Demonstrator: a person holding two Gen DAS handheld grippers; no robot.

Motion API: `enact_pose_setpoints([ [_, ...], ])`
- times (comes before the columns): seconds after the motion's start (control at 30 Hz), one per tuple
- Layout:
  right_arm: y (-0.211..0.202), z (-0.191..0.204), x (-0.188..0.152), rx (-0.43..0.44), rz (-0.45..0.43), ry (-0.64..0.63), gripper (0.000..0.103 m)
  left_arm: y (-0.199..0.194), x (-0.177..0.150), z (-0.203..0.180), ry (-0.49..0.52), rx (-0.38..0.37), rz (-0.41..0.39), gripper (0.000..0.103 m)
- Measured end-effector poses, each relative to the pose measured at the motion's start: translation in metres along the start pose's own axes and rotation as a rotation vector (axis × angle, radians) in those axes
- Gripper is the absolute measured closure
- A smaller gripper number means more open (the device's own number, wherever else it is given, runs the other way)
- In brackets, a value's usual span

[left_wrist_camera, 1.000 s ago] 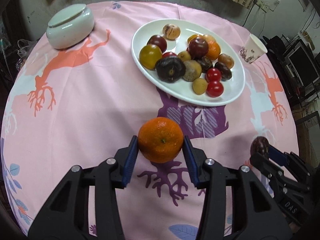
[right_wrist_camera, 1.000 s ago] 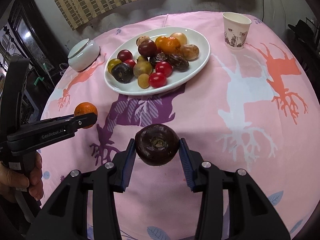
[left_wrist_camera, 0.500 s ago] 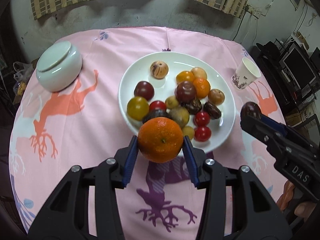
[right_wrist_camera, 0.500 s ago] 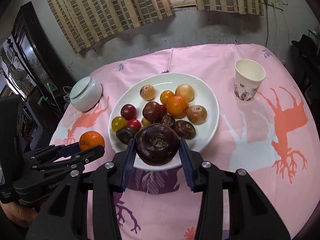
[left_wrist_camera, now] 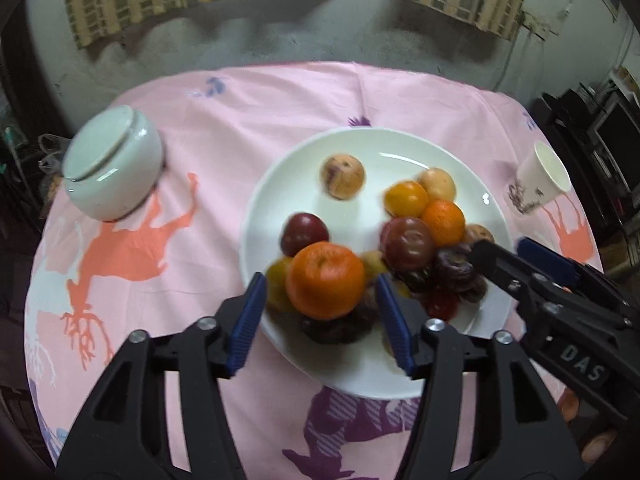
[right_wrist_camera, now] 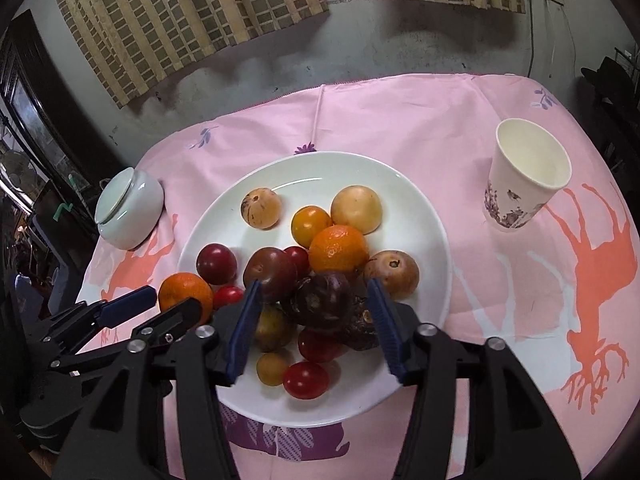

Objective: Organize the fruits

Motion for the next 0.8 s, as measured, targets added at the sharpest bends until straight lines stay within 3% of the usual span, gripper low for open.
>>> enact_pose_setpoints([
  [0.03,-0.002,-0.004,0.0,0.015,-0.008,0.014,0.033,-0.002,0.001,0.003,-0.018,-0.001,-0.007,0.026],
  [0.17,-0.009,-0.008,-0.008,0.022,0.002,0.003,0.029,-0.012,-0.003,0.007,-0.023,0.003,-0.018,0.022],
  [0.23,-0.016,-0.01,-0.018,0.015,0.006,-0.021,0.029,-0.019,-0.008,0.004,-0.002,0.02,-0.017,0.014],
  [0.8,-0.108,-0.035,-0.116,-0.03,0.03,-0.025,0.027,-0.094,-0.108,-0.007,-0.026,0.021,0.029,0.009],
])
Point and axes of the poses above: each gripper's, at about its wrist camera, not at the fingertips, and y roughly the way its jaws point, z to its left, x to its top, the point moved 2 cm from there along y, roughly the way its jaws point, and after that the axes turned 12 degrees about -x, right-handed, at the moved point
